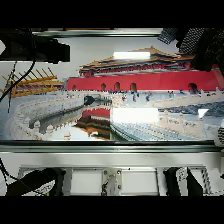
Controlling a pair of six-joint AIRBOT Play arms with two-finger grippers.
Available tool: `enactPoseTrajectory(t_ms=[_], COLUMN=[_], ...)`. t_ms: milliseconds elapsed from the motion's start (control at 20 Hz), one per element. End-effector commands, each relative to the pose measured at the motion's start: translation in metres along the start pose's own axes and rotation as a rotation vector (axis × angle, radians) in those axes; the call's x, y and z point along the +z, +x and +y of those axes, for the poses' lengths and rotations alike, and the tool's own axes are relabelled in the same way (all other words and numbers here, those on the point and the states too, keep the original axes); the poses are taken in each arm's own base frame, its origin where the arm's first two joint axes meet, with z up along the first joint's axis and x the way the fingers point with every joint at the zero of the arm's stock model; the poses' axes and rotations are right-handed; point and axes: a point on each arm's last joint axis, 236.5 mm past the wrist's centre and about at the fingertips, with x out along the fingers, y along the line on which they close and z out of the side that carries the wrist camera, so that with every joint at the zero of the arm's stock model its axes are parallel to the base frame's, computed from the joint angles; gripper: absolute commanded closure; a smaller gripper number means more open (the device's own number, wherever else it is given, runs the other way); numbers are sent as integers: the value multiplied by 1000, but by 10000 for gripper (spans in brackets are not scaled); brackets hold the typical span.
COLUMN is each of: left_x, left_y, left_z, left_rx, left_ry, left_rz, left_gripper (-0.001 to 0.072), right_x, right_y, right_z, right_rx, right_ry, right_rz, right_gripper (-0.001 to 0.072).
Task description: Fold the clothes and pants, and hang the long-sleeved shirts on hangers.
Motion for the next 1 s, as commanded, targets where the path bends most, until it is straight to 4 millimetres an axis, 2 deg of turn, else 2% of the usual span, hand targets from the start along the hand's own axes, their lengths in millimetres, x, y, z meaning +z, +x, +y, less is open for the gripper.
enactPoseTrajectory(t_ms=[0, 300, 700, 950], left_x=[0, -1, -7, -10], left_y=[0, 0, 0, 0], left_z=[0, 0, 0, -12], left_rx=[1, 1, 2, -18], left_ry=[-2, -2, -2, 20], left_rz=[0, 4, 30, 41], left_gripper=[693, 693, 693, 693], right_x=[-2, -23, -46, -62], right_y=[3, 12, 19, 24], right_z=[-17, -33, -66, -77], right_rx=[-71, -133, -224, -245], right_ry=[-4, -7, -28, 7], right_rz=[-7, 20, 52, 78], right_gripper=[699, 698, 698, 698])
